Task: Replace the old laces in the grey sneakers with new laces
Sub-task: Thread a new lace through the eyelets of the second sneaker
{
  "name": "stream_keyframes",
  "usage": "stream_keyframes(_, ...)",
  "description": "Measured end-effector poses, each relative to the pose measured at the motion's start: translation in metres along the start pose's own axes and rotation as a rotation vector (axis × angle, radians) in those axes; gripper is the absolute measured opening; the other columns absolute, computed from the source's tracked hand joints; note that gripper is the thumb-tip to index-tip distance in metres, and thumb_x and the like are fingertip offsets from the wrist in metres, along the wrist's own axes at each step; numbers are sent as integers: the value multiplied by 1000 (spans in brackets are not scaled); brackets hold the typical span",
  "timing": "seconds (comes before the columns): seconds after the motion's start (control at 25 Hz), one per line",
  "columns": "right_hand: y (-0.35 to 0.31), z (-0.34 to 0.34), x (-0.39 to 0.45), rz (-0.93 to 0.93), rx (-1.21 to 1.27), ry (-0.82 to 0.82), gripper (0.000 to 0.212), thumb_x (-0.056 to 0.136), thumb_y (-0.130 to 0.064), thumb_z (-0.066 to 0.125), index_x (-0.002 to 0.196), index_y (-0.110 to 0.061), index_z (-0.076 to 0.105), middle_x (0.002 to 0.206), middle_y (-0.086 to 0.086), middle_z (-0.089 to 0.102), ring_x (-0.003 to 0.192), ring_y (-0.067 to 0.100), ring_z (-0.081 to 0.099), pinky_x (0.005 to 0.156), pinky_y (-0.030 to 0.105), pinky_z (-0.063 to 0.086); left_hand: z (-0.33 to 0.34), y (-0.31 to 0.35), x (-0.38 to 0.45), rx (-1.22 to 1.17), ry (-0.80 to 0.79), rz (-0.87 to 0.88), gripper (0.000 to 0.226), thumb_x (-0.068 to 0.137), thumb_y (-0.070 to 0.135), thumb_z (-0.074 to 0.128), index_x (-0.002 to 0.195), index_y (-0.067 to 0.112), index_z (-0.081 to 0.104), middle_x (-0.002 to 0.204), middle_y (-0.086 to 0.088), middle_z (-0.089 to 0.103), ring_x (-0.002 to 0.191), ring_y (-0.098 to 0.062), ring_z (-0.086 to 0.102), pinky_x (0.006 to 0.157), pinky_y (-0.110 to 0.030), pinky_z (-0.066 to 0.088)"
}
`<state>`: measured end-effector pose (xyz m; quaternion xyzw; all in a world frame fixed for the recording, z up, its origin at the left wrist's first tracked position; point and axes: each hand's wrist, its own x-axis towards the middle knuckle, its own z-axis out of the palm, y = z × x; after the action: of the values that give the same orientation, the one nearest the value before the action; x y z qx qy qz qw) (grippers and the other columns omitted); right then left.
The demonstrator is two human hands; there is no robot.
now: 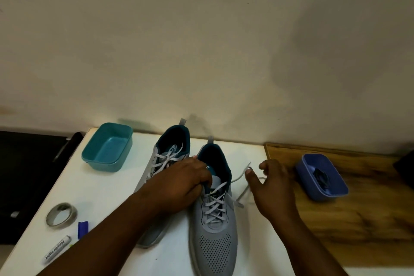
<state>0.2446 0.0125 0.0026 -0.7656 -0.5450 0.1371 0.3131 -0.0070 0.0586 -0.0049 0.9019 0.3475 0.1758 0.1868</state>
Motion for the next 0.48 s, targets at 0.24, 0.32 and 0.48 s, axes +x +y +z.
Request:
stream_keyframes(0.24,-28,-30,-25,-79,-251,-837,17,87,-46,77,88,-34,66,76,-11,62,67,1,57,58,14,42,2,9,0,15,71,-58,25,90,31,43,108,29,61,106,11,56,102,-6,46,91,-28,41)
stream_keyframes(0.32,-18,-31,-19,-133,-554,-540,8,97,-37,63,91,-32,66,82,-11,63,74,4,60,67,22,53,5,13,-5,20,120,-98,35,93,30,47,127,31,57,122,12,54,114,-5,46,100,-27,40)
stream_keyframes(0.48,-24,-62,-3,-151,-390,216,17,106,-28,42,98,-21,56,62,-4,55,51,15,54,47,33,50,-1,30,-4,-57,303,-154,38,93,21,50,130,30,55,124,13,55,115,-4,50,99,-30,46)
